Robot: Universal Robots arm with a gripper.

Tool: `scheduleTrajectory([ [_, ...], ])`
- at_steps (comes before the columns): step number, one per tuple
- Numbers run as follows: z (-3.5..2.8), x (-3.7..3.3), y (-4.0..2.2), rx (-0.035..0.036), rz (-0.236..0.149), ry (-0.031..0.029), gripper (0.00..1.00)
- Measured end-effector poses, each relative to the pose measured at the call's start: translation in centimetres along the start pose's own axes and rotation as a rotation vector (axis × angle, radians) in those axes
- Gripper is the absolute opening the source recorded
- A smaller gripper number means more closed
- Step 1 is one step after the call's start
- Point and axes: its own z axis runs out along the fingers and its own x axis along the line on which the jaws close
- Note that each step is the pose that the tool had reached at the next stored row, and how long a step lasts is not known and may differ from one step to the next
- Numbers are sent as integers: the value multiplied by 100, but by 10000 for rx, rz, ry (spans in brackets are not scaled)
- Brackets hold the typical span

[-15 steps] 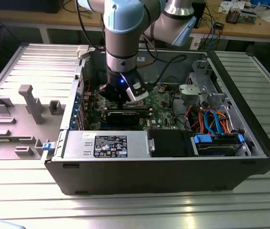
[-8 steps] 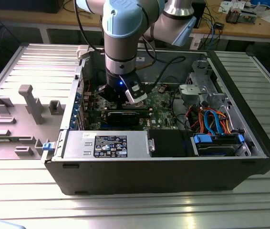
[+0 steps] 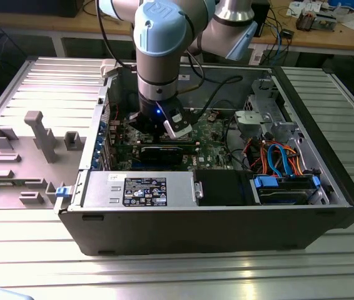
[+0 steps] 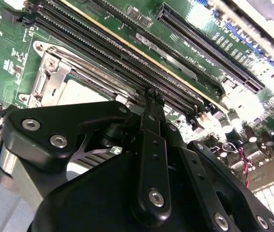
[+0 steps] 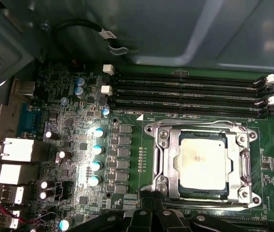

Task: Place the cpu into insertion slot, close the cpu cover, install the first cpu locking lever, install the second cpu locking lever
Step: 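Install the second cpu locking lever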

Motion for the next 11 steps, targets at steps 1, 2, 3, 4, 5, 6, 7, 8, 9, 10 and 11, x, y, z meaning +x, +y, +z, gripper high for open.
scheduleTrajectory([
  [1, 6, 2, -2, -24, 0, 1, 11],
  [2, 11, 3, -3, -37, -1, 1, 11],
  [3, 15, 4, -3, -47, -2, 2, 11],
  [4, 17, 5, -2, -47, 0, 3, 11],
  [5, 17, 8, -1, -46, 1, 6, 11],
  [6, 17, 9, 0, -42, 2, 9, 11],
  [7, 15, 9, 1, -37, 0, 10, 11],
  [8, 11, 9, 2, -28, 1, 10, 11],
  [9, 2, 10, 6, 14, 4, 14, 11],
  [10, -10, 10, 8, 43, 5, 20, 11],
  [11, -21, 9, 11, 47, 4, 24, 11],
])
